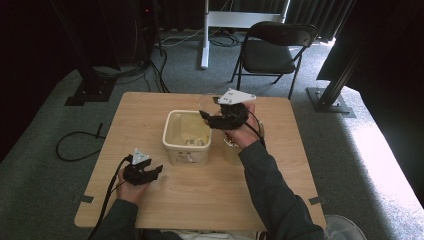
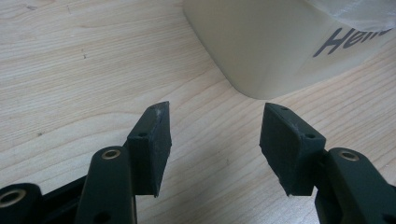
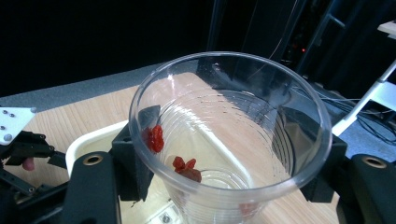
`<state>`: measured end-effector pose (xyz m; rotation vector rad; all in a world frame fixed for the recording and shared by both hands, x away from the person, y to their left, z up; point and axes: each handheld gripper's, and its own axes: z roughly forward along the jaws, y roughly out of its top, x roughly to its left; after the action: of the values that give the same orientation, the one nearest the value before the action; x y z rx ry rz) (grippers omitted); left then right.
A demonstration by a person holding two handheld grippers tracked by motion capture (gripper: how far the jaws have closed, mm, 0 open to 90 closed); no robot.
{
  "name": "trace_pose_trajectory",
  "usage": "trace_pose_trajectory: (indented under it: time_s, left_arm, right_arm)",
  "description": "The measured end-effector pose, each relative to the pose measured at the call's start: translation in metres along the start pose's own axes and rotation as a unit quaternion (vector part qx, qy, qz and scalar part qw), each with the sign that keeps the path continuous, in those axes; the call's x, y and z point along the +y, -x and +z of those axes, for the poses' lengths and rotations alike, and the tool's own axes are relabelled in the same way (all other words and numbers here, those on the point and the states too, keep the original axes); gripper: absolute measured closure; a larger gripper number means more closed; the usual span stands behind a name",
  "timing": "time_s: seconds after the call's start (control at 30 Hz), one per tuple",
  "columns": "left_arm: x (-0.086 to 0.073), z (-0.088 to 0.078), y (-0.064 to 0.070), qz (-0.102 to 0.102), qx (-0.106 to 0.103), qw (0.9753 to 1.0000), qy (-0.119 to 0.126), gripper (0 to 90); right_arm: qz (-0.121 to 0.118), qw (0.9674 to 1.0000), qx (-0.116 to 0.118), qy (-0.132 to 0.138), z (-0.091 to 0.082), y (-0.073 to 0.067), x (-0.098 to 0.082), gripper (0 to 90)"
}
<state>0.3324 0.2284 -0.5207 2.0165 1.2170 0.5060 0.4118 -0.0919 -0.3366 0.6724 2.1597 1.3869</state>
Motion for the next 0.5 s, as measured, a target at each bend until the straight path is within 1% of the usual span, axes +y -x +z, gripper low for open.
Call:
trace_pose_trajectory:
  time_s: [0.07,0.33,0.43,0.5]
  left_arm:
    - [0.000,0.000,0.000,0.000,0.001,1.0000,0.000,44.2]
    - [0.000,-0.001,-0.001,-0.002,0.001,1.0000,-0.003,44.2]
    - [0.000,-0.001,-0.002,-0.003,0.002,1.0000,0.000,44.2]
    - [0.000,-0.001,-0.002,-0.004,0.002,1.0000,0.000,44.2]
  right_arm:
    - [0.007,1.0000,0.005,0.000,0.004,-0.001,0.000,32.6]
    - [0.019,0.9995,0.024,-0.009,0.026,-0.009,-0.003,30.7]
    - [0.026,0.9992,0.030,-0.012,0.033,-0.011,-0.004,29.8]
    - [0.027,0.9991,0.029,-0.014,0.037,-0.012,-0.006,29.0]
